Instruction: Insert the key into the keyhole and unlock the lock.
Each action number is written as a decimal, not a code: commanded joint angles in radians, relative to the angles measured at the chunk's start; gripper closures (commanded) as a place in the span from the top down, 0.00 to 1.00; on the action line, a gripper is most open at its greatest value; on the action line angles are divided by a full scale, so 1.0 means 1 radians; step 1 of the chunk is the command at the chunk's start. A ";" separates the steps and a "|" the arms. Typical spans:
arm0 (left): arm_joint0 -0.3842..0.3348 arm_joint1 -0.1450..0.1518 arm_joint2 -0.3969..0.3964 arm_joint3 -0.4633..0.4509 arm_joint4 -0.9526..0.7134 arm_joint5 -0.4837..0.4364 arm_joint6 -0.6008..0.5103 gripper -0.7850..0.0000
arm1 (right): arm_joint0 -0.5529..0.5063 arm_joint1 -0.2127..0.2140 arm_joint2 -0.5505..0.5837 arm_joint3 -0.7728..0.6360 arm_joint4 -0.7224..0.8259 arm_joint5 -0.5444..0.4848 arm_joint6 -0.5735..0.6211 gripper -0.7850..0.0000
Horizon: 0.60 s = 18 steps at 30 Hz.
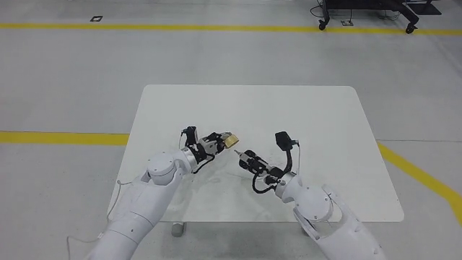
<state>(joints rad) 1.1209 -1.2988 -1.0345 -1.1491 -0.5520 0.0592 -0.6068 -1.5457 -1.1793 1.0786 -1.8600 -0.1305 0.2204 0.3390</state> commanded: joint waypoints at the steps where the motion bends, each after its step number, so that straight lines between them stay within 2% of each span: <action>1: -0.002 -0.001 0.001 0.005 -0.006 0.000 -0.011 0.00 | 0.008 -0.002 -0.005 0.012 0.010 0.001 0.002 0.00; 18: -0.006 -0.009 0.005 0.018 -0.009 -0.030 -0.050 0.00 | 0.029 -0.013 0.006 0.058 0.058 -0.014 -0.025 0.00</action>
<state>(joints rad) 1.1144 -1.3070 -1.0297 -1.1310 -0.5613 0.0310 -0.6559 -1.5189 -1.1916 1.0847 -1.8052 -0.0757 0.2076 0.3149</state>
